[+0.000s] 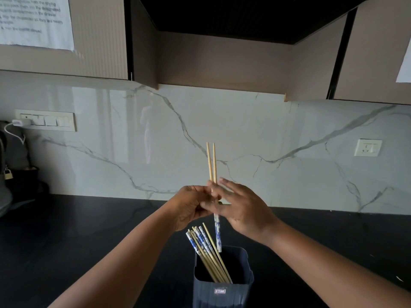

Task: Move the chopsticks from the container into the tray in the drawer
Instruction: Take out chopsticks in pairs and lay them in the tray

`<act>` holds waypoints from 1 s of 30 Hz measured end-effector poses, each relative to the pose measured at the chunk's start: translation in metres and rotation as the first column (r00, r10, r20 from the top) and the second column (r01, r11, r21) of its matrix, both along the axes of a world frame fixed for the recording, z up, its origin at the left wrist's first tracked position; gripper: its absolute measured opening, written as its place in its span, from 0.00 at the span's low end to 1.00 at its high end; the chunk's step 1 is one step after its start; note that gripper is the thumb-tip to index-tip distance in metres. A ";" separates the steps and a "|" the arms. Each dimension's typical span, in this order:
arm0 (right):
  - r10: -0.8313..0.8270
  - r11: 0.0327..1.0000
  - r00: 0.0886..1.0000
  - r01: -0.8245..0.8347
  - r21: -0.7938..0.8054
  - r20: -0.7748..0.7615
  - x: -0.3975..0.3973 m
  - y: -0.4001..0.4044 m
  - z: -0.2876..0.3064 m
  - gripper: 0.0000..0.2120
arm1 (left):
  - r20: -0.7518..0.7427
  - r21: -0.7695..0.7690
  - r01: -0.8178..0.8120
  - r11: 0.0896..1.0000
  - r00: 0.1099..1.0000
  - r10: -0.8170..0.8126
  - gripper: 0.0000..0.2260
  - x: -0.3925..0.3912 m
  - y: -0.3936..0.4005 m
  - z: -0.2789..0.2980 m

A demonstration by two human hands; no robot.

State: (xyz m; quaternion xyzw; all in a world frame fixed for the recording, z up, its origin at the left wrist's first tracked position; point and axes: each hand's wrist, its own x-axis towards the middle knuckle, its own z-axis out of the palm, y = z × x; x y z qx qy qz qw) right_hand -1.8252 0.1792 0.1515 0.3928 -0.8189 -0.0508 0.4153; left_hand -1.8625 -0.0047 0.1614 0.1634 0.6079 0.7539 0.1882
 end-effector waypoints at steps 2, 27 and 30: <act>0.087 0.925 0.977 -0.007 -0.381 0.194 0.008 -0.007 -0.001 0.28 | -0.007 0.019 -0.047 0.999 0.999 0.047 0.07 -0.001 0.000 0.001; 0.105 0.730 0.205 0.649 -0.215 0.973 0.085 -0.019 -0.122 0.11 | -0.666 -0.448 -0.584 0.677 0.723 0.184 0.19 0.012 -0.075 -0.139; -0.150 0.843 0.129 0.535 0.059 0.980 0.100 -0.006 -0.176 0.15 | -0.664 -0.706 -0.543 0.455 0.730 -0.160 0.31 0.007 -0.083 -0.208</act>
